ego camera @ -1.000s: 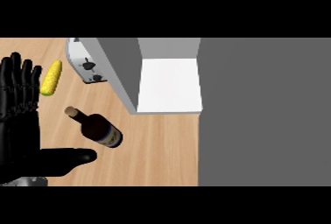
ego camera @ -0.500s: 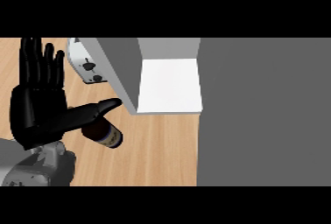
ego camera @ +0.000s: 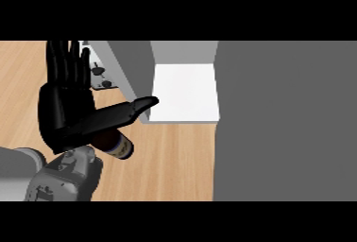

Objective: Pick up the wine, place it into the cabinet and close the cabinet

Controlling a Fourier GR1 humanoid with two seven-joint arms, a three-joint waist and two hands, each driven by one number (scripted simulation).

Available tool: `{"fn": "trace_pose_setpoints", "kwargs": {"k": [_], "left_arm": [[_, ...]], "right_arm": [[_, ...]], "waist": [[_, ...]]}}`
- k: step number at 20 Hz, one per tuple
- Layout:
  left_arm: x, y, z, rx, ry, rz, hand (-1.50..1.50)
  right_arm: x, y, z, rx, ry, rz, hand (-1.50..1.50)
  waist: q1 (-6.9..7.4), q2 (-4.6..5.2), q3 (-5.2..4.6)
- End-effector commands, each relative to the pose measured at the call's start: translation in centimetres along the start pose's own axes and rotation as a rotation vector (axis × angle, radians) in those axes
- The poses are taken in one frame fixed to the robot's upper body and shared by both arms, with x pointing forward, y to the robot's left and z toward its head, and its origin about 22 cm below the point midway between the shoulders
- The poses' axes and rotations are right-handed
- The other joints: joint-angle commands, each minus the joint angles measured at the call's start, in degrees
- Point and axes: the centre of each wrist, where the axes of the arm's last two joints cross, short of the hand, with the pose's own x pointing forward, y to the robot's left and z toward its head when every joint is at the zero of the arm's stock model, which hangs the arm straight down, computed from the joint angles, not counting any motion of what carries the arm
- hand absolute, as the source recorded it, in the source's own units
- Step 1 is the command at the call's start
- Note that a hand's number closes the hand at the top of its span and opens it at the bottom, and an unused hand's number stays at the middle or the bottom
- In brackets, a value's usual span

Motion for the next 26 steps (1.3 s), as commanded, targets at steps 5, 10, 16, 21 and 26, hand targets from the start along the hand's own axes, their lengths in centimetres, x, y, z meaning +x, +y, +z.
{"fn": "trace_pose_setpoints", "kwargs": {"k": [5,10,16,21,26], "left_arm": [[-0.7,-0.9,1.2,0.005,0.021,-0.009,-1.50],[1.1,-0.3,0.5,0.031,0.019,-0.004,-1.50],[-1.0,0.7,1.0,0.059,0.036,-0.048,-1.50],[0.1,2.7,3.2,0.108,0.047,-0.070,-1.50],[-0.8,3.1,4.2,0.142,0.067,-0.097,-1.50]], "right_arm": [[1.7,0.1,0.6,0.021,-0.006,0.000,-1.50],[0.5,1.0,-0.9,0.005,-0.001,-0.002,-1.50],[1.4,0.6,-1.3,0.007,0.005,-0.019,-1.50],[1.3,-0.1,0.2,-0.005,0.007,-0.006,-1.50],[1.5,1.5,-0.9,0.017,-0.016,0.006,-1.50]], "waist": [[0.01,0.00,-0.01],[0.23,0.00,-0.01],[0.15,0.05,-0.02],[0.23,-0.03,-0.01],[0.32,-0.01,-0.01]]}}
